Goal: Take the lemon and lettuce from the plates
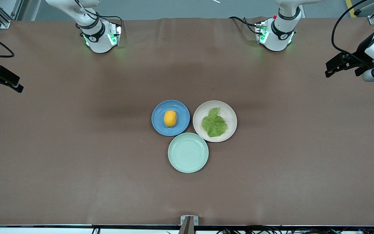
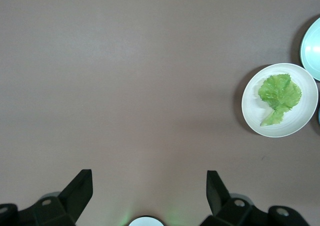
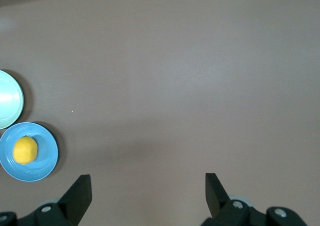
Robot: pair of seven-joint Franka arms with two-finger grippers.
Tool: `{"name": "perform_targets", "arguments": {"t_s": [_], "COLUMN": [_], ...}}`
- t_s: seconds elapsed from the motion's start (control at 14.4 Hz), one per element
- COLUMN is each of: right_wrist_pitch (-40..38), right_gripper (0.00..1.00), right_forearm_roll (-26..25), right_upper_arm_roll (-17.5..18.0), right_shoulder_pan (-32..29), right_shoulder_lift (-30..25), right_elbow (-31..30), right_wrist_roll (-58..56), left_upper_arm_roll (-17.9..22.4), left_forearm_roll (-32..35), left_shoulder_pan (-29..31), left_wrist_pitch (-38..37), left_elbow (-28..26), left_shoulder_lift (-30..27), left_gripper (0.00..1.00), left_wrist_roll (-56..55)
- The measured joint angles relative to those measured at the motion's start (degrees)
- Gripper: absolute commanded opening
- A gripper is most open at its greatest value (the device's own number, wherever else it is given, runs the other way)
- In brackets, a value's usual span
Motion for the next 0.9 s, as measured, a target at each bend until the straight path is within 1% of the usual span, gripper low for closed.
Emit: {"name": "perform_targets", "arguments": {"t_s": [0.42, 0.62, 0.76, 0.9], "right_wrist_pitch": [0.0, 0.0, 0.0, 0.0], "right_gripper": [1.00, 1.00, 1.00, 1.00], "right_forearm_roll": [0.0, 0.0, 0.1, 0.1], "right_upper_arm_roll": [0.0, 0.0, 0.0, 0.4], "right_shoulder_pan": [0.0, 0.0, 0.0, 0.2], "right_shoulder_lift": [0.0, 0.0, 0.1, 0.9], "right_elbow": [0.5, 0.5, 0.5, 0.5], "right_wrist_roll": [0.0, 0.0, 0.0, 0.0], "left_upper_arm_roll": [0.3, 0.4, -0.1, -2.0], "left_forearm_roll": [0.2, 0.3, 0.3, 0.3], "left_shoulder_pan": [0.4, 0.5, 0.3, 0.2], "left_wrist_pitch": [0.0, 0.0, 0.0, 0.1], "left_elbow": [0.1, 0.1, 0.1, 0.0], "left_shoulder_lift": [0.3, 1.8, 3.2, 4.8], "left_gripper": [1.00, 1.00, 1.00, 1.00], "left_wrist_roll": [0.0, -0.4, -4.2, -11.0]}}
